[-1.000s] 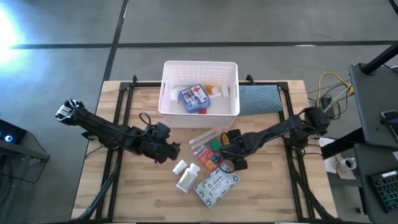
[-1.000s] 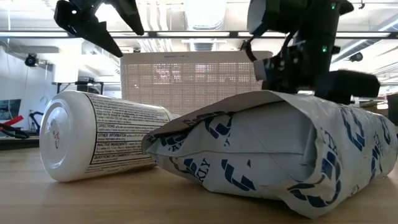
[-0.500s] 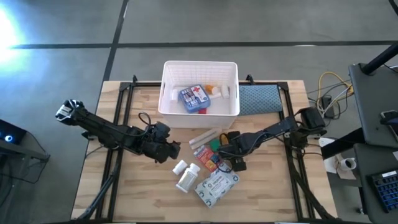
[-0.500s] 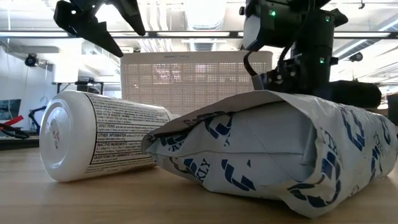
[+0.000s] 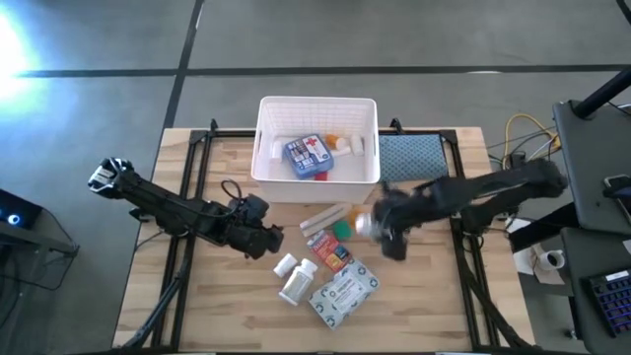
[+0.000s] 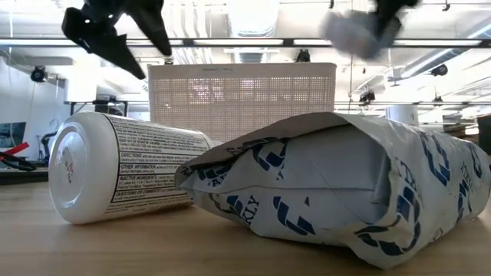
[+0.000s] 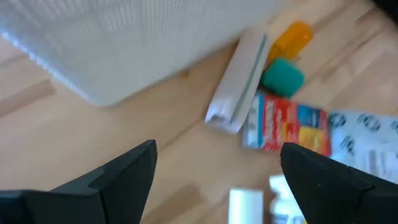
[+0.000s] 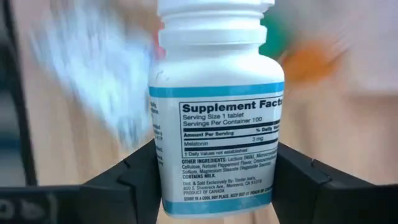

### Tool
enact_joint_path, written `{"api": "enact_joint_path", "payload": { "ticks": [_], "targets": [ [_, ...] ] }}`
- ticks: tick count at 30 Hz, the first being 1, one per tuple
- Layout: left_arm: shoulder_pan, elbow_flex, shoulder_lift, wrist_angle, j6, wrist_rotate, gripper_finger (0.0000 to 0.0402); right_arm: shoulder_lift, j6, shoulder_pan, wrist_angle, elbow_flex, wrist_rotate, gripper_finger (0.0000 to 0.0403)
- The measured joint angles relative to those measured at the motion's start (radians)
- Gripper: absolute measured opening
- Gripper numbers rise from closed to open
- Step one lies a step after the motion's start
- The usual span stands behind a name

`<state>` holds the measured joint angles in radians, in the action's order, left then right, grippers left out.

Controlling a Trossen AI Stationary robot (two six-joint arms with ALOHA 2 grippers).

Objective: Pick & place medical supplies in basket/bin
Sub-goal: Put the white and blue medicine bottle into the white bin, then put the white medicine bottle into the white bin

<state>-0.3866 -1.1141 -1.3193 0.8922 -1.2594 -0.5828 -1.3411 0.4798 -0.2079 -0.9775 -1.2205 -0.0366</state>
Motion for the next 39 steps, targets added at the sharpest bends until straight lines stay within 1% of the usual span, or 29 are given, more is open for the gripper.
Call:
{"api": "enact_joint_path", "payload": {
  "ticks": [2,3,4,6,9,13,15,18,20,24,28,31,33,39],
  "targets": [
    [-0.001,0.000,0.000,0.036,-0.001,0.043,0.0320,0.058,0.080,0.029,0.043,-0.038,-0.150,0.0226],
    [-0.003,0.000,0.000,0.054,-0.001,0.063,0.0320,0.084,0.094,0.052,0.071,-0.059,-0.217,0.0226],
    [-0.008,0.000,0.000,0.066,-0.007,0.079,0.0320,0.100,0.093,0.080,0.104,-0.078,-0.264,0.0227],
    [-0.019,0.004,0.000,0.075,-0.016,0.103,0.0320,0.114,0.072,0.155,0.162,-0.111,-0.297,0.0226],
    [-0.035,0.011,0.000,0.075,-0.017,0.142,0.0320,0.075,0.015,0.278,0.218,-0.163,-0.263,0.0227],
    [-0.050,0.026,0.000,0.060,-0.017,0.190,0.0320,-0.035,-0.077,0.427,0.231,-0.253,-0.171,0.0237],
    [-0.058,0.039,0.000,0.040,-0.016,0.192,0.0320,-0.107,-0.100,0.485,0.226,-0.302,-0.112,0.0245],
    [-0.058,0.077,0.000,-0.026,-0.016,0.192,0.0320,-0.220,-0.116,0.536,0.218,-0.375,-0.019,0.0260],
    [-0.058,0.111,0.000,-0.081,-0.016,0.192,0.0320,-0.288,-0.134,0.555,0.195,-0.424,0.012,0.0268],
    [-0.057,0.191,0.000,-0.219,-0.018,0.202,0.0320,-0.404,-0.201,0.566,0.100,-0.514,0.014,0.0280],
    [-0.058,0.269,0.000,-0.386,-0.041,0.244,0.0320,-0.472,-0.253,0.551,-0.001,-0.569,0.010,0.0286],
    [-0.060,0.309,-0.001,-0.491,-0.041,0.256,0.0320,-0.465,-0.263,0.530,-0.021,-0.587,0.008,0.0289],
    [-0.060,0.318,-0.001,-0.501,-0.035,0.257,0.0320,-0.443,-0.263,0.511,-0.023,-0.587,-0.008,0.0290],
    [-0.060,0.299,-0.043,-0.484,-0.033,0.256,0.0320,-0.328,-0.248,0.463,-0.065,-0.566,-0.155,0.0292]
  ]
}}
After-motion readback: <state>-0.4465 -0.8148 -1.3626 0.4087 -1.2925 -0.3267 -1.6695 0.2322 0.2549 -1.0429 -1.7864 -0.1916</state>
